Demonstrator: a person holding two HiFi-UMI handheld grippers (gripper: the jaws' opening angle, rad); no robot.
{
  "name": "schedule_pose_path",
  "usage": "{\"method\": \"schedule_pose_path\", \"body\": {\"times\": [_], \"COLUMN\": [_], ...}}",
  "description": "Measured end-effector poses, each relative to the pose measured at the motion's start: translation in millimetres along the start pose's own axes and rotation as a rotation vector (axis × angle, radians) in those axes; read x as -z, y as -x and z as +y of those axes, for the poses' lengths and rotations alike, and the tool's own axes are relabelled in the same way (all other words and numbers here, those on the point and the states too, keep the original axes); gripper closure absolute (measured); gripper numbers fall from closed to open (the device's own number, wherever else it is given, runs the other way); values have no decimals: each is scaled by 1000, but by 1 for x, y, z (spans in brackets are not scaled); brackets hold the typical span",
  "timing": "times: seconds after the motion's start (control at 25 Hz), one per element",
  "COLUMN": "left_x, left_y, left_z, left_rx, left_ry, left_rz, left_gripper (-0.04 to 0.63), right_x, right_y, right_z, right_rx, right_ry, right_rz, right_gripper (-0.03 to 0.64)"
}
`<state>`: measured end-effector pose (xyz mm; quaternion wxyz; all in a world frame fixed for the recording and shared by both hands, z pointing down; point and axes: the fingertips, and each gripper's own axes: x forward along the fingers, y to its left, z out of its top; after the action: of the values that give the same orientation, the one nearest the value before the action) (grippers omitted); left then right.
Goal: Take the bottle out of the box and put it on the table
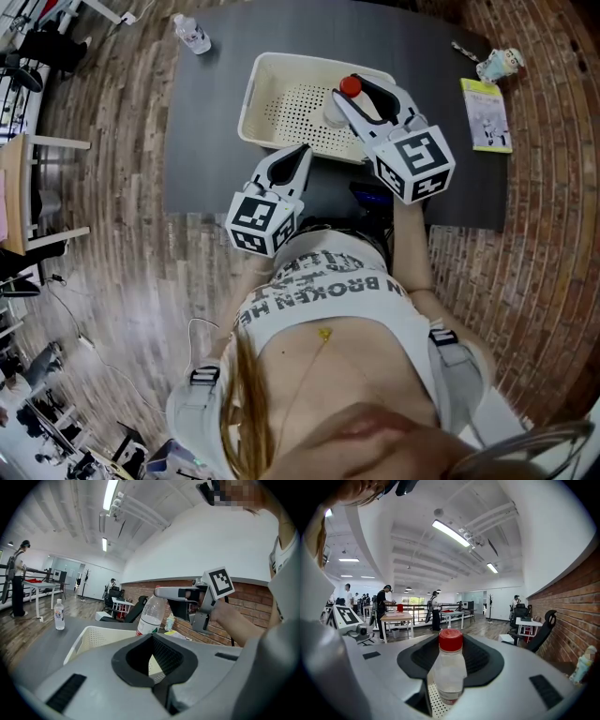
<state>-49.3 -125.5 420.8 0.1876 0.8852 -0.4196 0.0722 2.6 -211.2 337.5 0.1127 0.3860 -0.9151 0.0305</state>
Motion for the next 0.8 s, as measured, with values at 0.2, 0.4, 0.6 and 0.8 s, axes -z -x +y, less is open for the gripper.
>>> {"method": "schedule_pose_path", "body": {"times": [0.2, 0.4, 0.6, 0.8], "left_x": [5, 8, 15, 21], "left_y": [-7, -15, -25, -31], "left_z": [-17, -33, -52, -64], "left_rx": [17, 37, 62, 72], "left_ry": [-6, -12, -10, -5], "left_rz": [7, 14, 26, 31], "left_gripper": [592, 592, 592, 592], "right_x": [6, 10, 17, 27], "right_y": [25, 52, 78, 101], "right_z": [-20, -40, -60, -79], "right_rx": [52, 106, 153, 207], "right_ry": [-14, -27, -36, -45], "right_rz": [-6, -6, -1, 12], "right_gripper": [465, 465, 465, 465]}}
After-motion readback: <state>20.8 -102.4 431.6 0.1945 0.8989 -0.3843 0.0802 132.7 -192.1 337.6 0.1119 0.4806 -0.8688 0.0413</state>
